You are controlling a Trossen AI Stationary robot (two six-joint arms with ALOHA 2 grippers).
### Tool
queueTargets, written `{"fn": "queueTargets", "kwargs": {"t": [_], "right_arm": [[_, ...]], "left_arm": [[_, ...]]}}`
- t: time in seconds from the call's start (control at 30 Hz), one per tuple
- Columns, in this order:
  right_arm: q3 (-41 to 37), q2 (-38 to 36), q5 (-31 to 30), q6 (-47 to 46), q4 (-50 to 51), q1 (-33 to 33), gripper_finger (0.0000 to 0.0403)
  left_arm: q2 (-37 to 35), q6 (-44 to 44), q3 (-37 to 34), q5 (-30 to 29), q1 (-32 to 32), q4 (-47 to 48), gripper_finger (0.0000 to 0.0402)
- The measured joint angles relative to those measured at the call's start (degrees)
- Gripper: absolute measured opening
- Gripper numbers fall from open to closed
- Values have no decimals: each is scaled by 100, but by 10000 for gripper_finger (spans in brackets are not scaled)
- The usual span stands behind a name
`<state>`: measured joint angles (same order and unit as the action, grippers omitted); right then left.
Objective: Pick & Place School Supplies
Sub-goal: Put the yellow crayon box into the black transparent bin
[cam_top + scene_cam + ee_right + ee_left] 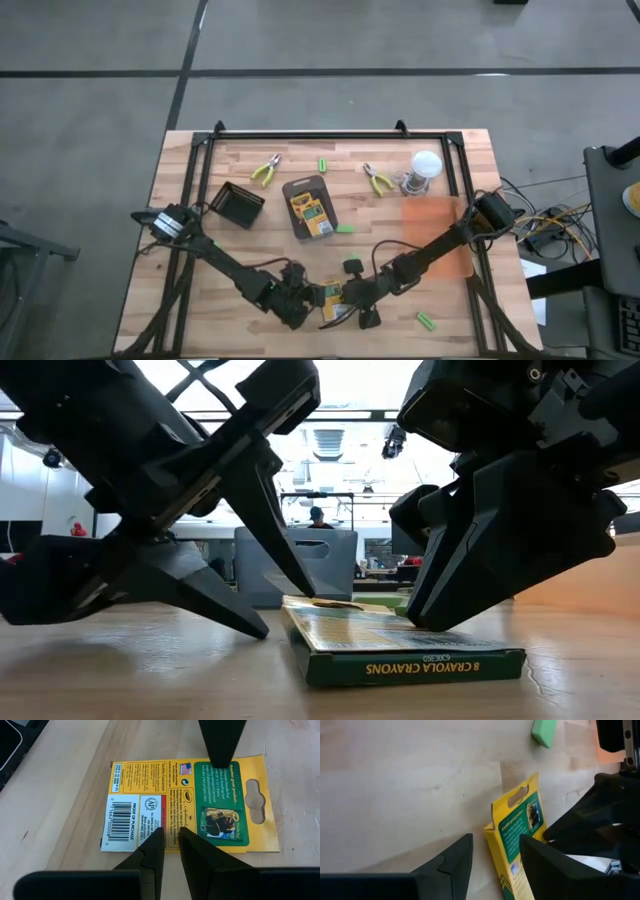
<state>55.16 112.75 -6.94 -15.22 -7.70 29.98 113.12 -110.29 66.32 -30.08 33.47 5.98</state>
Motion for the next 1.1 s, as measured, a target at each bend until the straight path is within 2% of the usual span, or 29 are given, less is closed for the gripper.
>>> {"fn": "queueTargets", "kwargs": {"t": [0.9, 1.1], "right_arm": [[-4, 0, -7, 85, -37, 0, 57], [-7, 2, -7, 119, -60, 0, 57]], "left_arm": [[7, 554, -11, 80, -85, -558, 170], [211, 564, -7, 42, -90, -783, 170]]}}
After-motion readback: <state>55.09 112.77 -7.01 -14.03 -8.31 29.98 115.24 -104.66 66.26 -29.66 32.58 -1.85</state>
